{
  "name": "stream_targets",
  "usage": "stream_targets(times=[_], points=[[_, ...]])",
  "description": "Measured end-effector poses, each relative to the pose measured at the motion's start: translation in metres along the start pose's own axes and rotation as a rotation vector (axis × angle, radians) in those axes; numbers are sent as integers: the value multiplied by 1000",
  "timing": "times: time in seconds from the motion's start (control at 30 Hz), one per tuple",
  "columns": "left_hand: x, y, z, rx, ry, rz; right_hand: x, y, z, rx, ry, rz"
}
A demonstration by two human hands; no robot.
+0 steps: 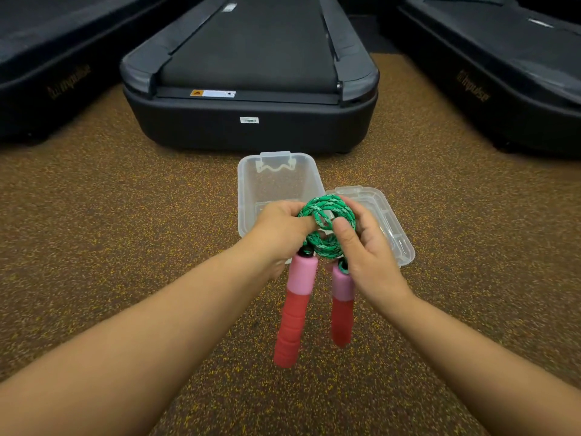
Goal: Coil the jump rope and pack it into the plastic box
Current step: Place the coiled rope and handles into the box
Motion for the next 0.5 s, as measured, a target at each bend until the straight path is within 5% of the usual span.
stream_targets(times=[0.1, 0.5], points=[[-3, 3, -6, 28, 19, -9, 8, -7, 1, -91, -14, 51], [-17, -5, -16, -106, 94, 149, 28, 3, -9, 54, -115, -7]])
Point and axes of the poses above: each hand's wrist, its own z-axis away from the middle knuckle, its own y-axis out of the back of the hand, x = y × z, the point moved 10 cm from there along -z, towards the middle knuckle, and after that the axes turned 15 degrees about y, right-handed, at the moved point
